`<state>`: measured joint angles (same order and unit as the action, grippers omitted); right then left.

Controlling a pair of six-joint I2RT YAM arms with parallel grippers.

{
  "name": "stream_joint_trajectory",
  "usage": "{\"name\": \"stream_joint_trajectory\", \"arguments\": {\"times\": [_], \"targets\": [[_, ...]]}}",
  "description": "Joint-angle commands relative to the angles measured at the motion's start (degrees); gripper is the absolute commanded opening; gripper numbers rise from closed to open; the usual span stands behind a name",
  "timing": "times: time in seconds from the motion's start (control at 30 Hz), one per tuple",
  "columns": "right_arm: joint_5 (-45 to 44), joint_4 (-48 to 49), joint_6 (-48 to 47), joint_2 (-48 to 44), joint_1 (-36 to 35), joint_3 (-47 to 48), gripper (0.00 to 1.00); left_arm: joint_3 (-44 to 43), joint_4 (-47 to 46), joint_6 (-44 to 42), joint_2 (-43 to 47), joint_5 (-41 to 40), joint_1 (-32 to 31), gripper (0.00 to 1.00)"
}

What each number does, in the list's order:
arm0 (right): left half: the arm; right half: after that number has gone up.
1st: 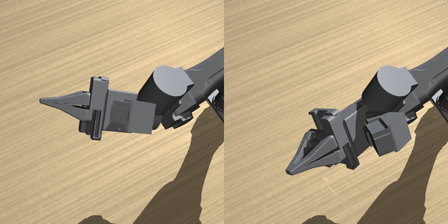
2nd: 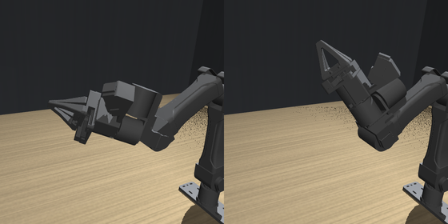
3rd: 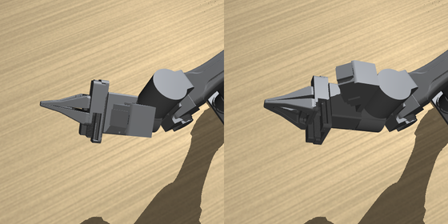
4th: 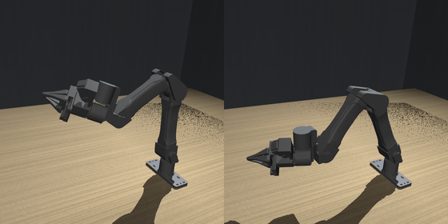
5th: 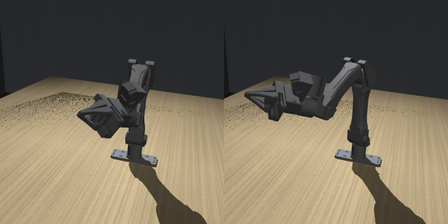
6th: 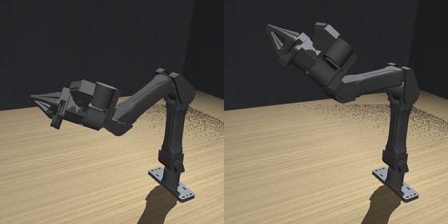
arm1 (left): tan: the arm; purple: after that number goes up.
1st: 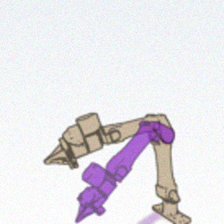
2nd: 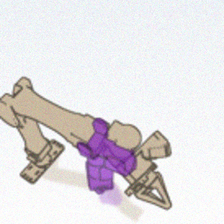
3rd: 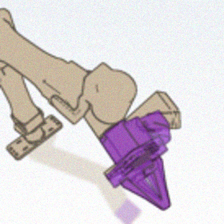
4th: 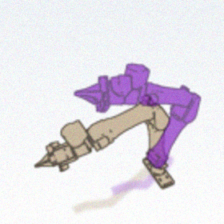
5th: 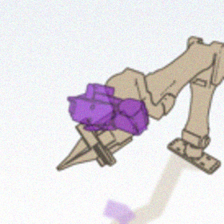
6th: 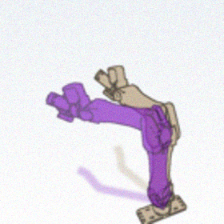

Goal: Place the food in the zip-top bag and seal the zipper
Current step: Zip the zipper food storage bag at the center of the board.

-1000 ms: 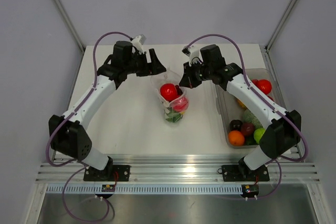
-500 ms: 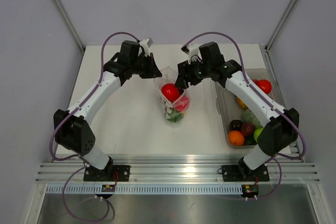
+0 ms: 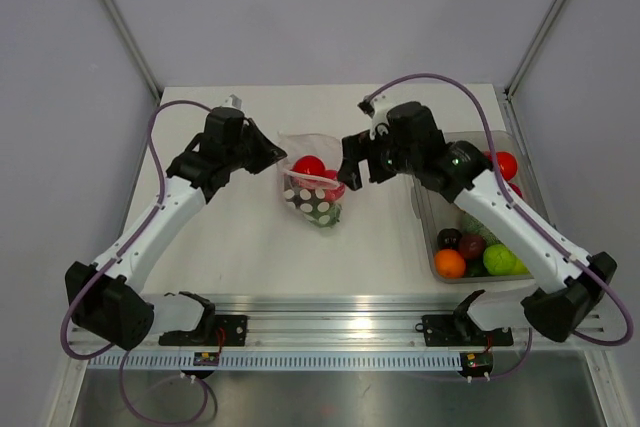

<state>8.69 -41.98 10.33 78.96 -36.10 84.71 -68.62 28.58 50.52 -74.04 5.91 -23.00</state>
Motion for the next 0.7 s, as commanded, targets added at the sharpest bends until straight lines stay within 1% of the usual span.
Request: {"name": "stream_joint_trajectory", "arguments": {"times": [0.0, 0.1, 0.17, 0.3, 0.4, 0.53, 0.57, 0.63, 0.67], "targets": [[-8.3, 4.5, -0.1, -6.5, -8.3, -6.7, 0.96, 1.7, -4.8, 7.9, 2.5, -5.3, -0.4, 0.0], [-10.3, 10.1, -1.8, -9.4, -9.2, -12.5, 0.95, 0.8, -3.9, 7.3, 1.8, -5.3, -0.6, 0.0], [-10.6, 11.6, -2.7, -9.2, -9.2, -13.6, 0.93, 0.7, -3.6, 7.3, 1.4, -5.3, -0.7, 0.0], [-9.2, 13.7, -3.6, -4.9, -9.3, -14.0, 0.91, 0.8, -4.0, 7.4, 1.4, -5.2, -1.1, 0.0], [-10.5, 16.8, -4.6, -2.1, -9.3, -14.4, 0.89, 0.9, -3.6, 7.1, 1.7, -5.4, -1.1, 0.0], [-9.6, 20.3, -5.7, 1.5, -9.2, -13.3, 0.86, 0.9, -3.3, 6.7, 2.1, -5.6, -1.1, 0.0], [-9.4, 20.7, -5.8, 2.4, -9.3, -12.8, 0.81, 0.9, -3.3, 6.6, 2.1, -5.6, -1.1, 0.0], [-9.3, 21.4, -6.1, 4.7, -9.3, -11.1, 0.76, 0.9, -3.2, 6.3, 2.5, -5.6, -1.2, 0.0], [-9.3, 22.9, -6.0, 5.2, -9.2, -10.8, 0.71, 0.9, -3.1, 6.3, 2.7, -5.5, -1.1, 0.0]]}}
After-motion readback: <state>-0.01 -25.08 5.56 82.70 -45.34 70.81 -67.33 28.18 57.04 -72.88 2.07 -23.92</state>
